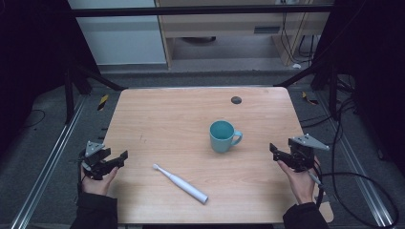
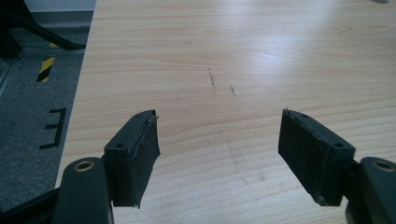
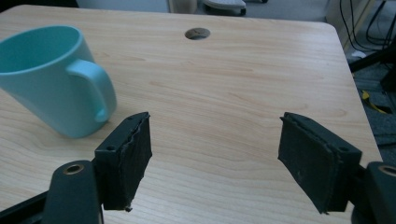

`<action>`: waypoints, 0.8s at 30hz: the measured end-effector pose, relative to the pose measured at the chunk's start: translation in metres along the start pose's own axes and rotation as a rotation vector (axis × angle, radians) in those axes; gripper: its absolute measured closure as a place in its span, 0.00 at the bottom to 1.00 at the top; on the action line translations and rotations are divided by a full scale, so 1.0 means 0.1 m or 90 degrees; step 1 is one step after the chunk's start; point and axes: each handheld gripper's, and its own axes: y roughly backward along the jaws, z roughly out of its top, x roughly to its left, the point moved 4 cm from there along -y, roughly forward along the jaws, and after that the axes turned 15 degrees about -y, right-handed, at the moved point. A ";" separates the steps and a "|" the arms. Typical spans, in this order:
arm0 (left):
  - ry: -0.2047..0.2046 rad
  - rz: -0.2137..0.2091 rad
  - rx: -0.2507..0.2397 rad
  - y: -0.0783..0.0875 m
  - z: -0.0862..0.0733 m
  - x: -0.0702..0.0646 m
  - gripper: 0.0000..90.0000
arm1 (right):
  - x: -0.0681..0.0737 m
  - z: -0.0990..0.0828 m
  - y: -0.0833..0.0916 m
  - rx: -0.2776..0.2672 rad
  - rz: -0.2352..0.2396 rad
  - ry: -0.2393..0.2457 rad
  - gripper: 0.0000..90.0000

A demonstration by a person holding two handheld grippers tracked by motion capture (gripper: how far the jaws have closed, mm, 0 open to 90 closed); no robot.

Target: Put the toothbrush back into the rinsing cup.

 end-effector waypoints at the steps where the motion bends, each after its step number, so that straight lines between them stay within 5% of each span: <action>1: 0.000 0.000 0.000 0.00 0.00 0.00 0.32 | 0.00 0.00 0.00 0.000 0.000 0.000 0.29; 10: -0.021 0.005 0.011 -0.02 -0.03 -0.02 0.41 | 0.36 0.01 0.04 0.028 0.033 0.048 0.35; 24: -0.052 0.000 0.028 -0.07 -0.06 -0.06 0.53 | 0.82 0.03 0.06 0.072 0.113 0.070 0.40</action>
